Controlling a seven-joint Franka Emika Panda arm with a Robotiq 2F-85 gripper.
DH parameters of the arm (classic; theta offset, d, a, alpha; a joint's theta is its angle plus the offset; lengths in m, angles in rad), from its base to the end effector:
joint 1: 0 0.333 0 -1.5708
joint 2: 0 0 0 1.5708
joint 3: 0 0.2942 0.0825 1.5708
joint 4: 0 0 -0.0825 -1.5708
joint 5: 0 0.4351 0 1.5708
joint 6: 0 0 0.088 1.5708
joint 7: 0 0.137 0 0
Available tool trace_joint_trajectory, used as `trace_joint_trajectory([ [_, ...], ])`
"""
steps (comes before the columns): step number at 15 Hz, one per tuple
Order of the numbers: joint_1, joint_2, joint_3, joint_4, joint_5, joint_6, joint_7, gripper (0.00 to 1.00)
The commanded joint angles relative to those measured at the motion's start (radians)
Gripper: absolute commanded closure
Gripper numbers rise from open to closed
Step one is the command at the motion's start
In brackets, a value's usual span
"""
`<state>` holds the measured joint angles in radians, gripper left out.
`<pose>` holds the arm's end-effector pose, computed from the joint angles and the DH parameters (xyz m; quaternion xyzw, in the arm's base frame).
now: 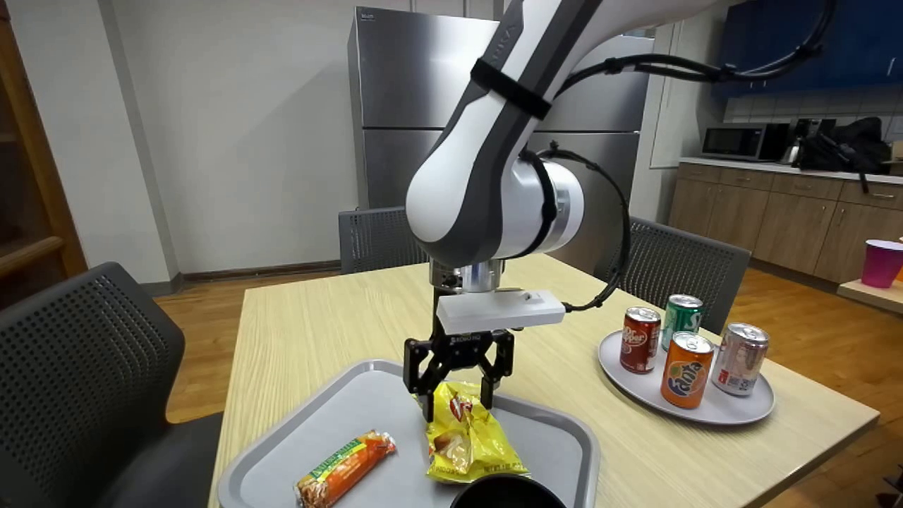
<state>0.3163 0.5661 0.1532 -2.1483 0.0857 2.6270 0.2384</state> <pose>0.4951 0.2629 0.0350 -0.9950 -0.0670 0.0603 0.0426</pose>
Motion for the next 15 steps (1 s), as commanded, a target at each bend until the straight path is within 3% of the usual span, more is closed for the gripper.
trace_joint_trajectory([
  [1, 0.017, 0.005, -0.013, 0.018, -0.023, -0.002, 0.017, 0.44],
  [8, 0.021, 0.004, -0.024, 0.019, -0.027, 0.007, 0.022, 0.97],
  [15, 0.025, -0.007, -0.029, 0.015, -0.033, -0.002, 0.026, 1.00],
])
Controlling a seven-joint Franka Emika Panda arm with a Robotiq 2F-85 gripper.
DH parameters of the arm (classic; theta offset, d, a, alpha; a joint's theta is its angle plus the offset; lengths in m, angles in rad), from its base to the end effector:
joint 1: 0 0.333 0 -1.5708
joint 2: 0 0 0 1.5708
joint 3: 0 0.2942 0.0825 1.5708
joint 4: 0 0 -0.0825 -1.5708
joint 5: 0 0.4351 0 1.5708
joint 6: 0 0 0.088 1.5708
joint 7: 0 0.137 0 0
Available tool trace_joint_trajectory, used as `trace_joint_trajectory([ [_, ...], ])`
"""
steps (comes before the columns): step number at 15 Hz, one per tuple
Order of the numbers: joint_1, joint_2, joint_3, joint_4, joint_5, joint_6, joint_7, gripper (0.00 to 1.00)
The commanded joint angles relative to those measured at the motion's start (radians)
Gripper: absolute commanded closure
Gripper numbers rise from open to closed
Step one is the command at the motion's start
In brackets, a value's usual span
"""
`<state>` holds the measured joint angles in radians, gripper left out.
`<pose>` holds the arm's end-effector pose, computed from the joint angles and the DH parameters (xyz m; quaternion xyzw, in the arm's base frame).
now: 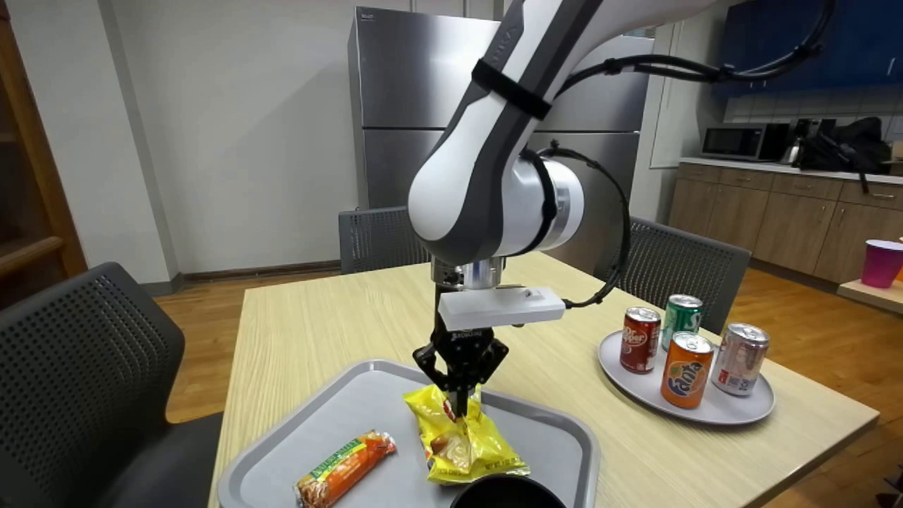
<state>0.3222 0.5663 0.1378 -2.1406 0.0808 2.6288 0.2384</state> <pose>0.5015 0.2586 0.0368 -0.9956 -0.0654 0.0544 0.0395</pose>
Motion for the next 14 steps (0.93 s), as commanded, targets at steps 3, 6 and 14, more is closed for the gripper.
trace_joint_trajectory([
  [3, 0.016, -0.032, -0.011, 0.005, -0.024, -0.025, 0.027, 1.00],
  [6, 0.006, -0.053, -0.014, 0.017, -0.017, -0.041, 0.031, 1.00],
  [14, -0.034, -0.068, -0.053, 0.091, -0.009, -0.074, 0.047, 1.00],
])
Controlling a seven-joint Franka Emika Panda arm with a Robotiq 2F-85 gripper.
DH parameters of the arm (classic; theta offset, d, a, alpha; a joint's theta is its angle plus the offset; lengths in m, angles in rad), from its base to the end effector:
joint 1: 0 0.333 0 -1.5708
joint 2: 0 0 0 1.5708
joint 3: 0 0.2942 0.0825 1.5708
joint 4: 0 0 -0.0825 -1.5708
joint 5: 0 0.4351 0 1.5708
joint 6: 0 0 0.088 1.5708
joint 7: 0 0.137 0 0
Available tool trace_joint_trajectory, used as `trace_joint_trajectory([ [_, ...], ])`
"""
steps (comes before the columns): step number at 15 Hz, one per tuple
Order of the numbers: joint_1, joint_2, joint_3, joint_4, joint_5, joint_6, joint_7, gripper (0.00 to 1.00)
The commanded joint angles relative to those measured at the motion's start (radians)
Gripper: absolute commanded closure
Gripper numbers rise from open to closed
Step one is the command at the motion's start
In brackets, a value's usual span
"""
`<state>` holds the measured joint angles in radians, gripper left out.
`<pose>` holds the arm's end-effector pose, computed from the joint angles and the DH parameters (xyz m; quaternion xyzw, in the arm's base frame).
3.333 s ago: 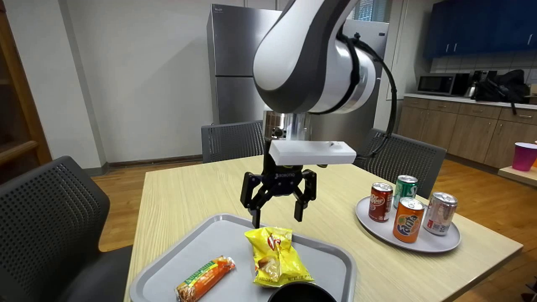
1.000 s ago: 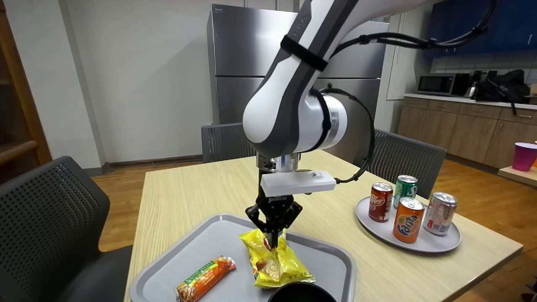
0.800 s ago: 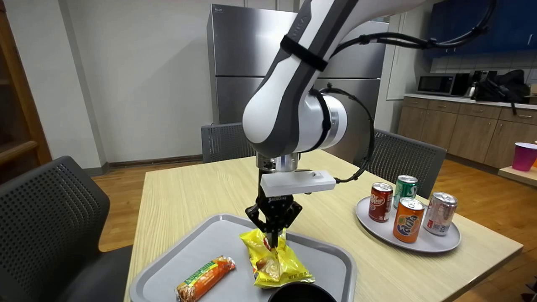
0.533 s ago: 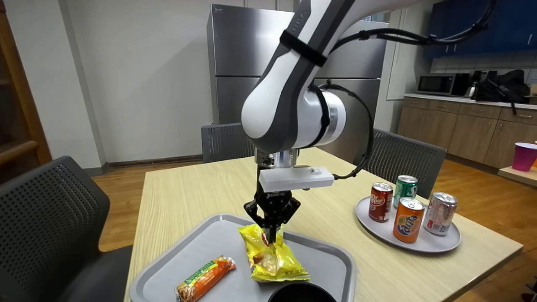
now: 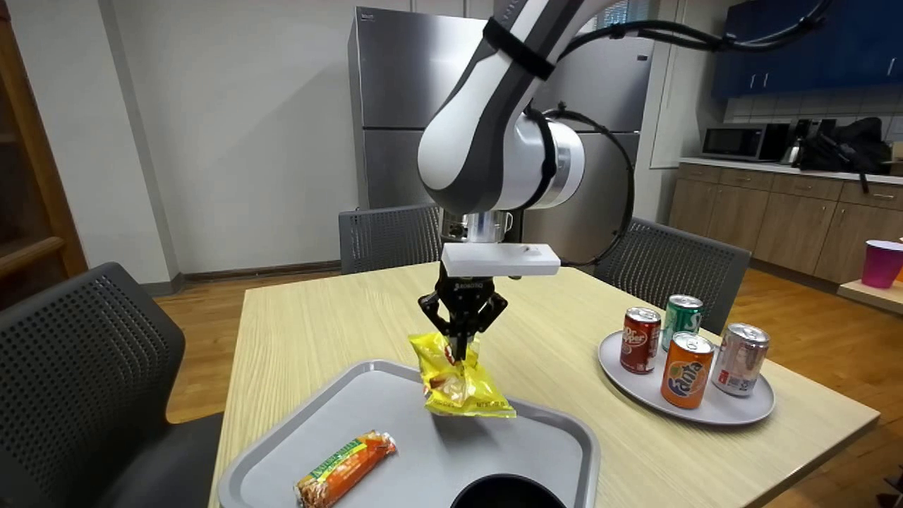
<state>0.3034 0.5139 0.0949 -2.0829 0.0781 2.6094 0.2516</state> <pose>0.5542 0.2372 0.0848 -0.9985 -0.0335 0.0074 0.0432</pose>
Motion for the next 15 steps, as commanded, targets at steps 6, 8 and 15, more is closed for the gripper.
trace_joint_trajectory([
  [6, -0.031, 0.008, -0.054, 0.094, 0.003, -0.075, 0.112, 1.00],
  [8, -0.023, 0.016, -0.077, 0.109, -0.002, -0.074, 0.166, 1.00],
  [15, -0.004, 0.026, -0.116, 0.128, -0.001, -0.092, 0.324, 1.00],
])
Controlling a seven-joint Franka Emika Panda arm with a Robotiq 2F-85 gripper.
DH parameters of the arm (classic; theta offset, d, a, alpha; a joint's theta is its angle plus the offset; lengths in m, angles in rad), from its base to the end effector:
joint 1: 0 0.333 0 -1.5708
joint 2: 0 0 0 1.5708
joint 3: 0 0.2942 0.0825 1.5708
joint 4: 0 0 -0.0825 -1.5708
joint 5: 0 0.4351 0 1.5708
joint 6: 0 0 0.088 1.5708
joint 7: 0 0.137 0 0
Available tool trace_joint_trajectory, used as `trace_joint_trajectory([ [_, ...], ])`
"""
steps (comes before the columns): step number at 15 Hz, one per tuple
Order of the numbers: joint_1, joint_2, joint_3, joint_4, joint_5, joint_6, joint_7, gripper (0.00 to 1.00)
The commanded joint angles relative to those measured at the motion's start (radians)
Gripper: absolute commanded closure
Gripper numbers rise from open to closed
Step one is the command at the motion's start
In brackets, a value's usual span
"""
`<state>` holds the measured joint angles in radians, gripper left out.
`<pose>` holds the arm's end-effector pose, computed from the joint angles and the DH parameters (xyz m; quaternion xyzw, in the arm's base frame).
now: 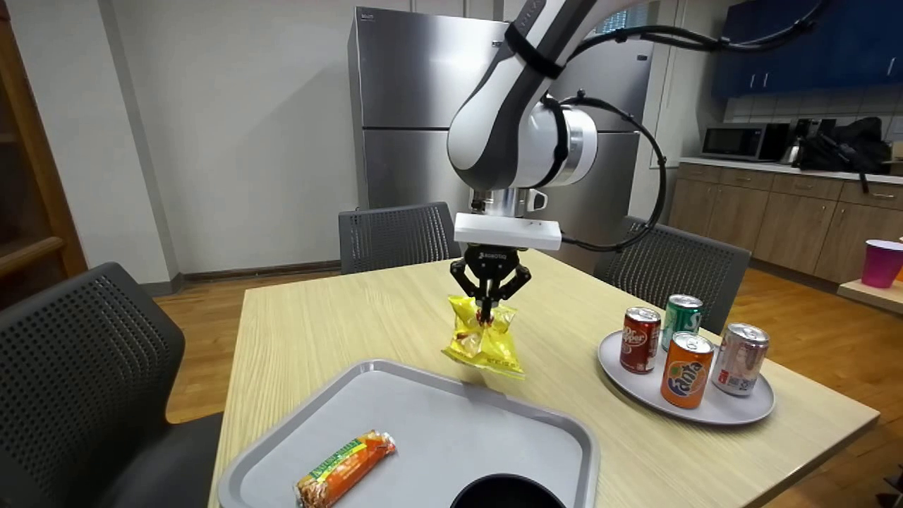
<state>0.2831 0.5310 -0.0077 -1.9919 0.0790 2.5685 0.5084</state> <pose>0.6100 0.1722 0.1055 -0.9885 0.1480 -0.0134 0.0274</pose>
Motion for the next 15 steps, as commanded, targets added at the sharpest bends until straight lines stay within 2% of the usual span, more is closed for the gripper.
trace_joint_trajectory([
  [1, 0.017, 0.009, -0.014, 0.038, -0.002, -0.051, 0.077, 1.00],
  [15, 0.026, 0.131, -0.046, 0.092, -0.012, -0.019, 0.135, 1.00],
])
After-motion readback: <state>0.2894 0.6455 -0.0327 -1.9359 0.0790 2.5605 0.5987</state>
